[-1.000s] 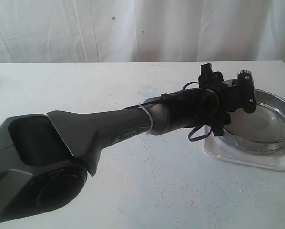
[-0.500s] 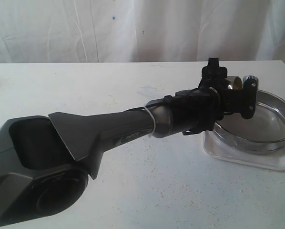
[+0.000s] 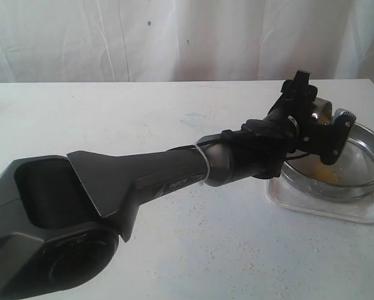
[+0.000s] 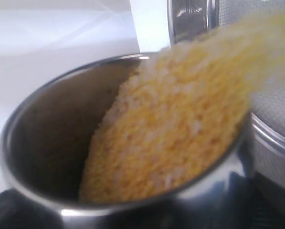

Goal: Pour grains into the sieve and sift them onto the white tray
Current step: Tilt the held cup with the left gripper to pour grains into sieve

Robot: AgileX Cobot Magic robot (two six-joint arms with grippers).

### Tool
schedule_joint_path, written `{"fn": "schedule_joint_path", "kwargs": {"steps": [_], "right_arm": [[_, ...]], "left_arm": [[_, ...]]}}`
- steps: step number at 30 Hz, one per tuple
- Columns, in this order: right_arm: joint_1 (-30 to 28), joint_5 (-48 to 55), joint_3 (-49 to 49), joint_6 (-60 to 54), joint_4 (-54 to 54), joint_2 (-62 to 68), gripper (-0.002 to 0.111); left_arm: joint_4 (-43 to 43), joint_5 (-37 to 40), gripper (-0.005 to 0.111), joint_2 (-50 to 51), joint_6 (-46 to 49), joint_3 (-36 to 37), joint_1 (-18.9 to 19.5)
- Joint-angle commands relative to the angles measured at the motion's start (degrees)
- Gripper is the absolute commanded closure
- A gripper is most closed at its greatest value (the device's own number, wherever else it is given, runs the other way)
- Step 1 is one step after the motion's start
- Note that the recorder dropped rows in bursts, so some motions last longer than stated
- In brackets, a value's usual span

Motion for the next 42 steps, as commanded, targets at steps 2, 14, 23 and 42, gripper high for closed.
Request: {"fn": "schedule_joint_path", "kwargs": {"steps": [2, 14, 23, 42], "right_arm": [[-0.27, -0.10, 0.10, -0.02, -0.45, -0.22, 0.108], [-0.16, -0.10, 0.10, -0.02, -0.45, -0.22, 0.108], [-0.16, -0.10, 0.10, -0.02, -0.45, -0.22, 0.108], [-0.16, -0.10, 0.10, -0.02, -0.45, -0.22, 0.108]], "left_arm": [[9.53, -0.50, 0.107, -0.58, -0.19, -0.63, 0.17], [11.95, -0.56, 0.107, 1.34, 10.52, -0.61, 0.17], [11.95, 1.65, 0.107, 1.62, 24.74, -0.61, 0.21], [11.95, 1.85, 0.107, 1.62, 36.06, -0.61, 1.39]]}}
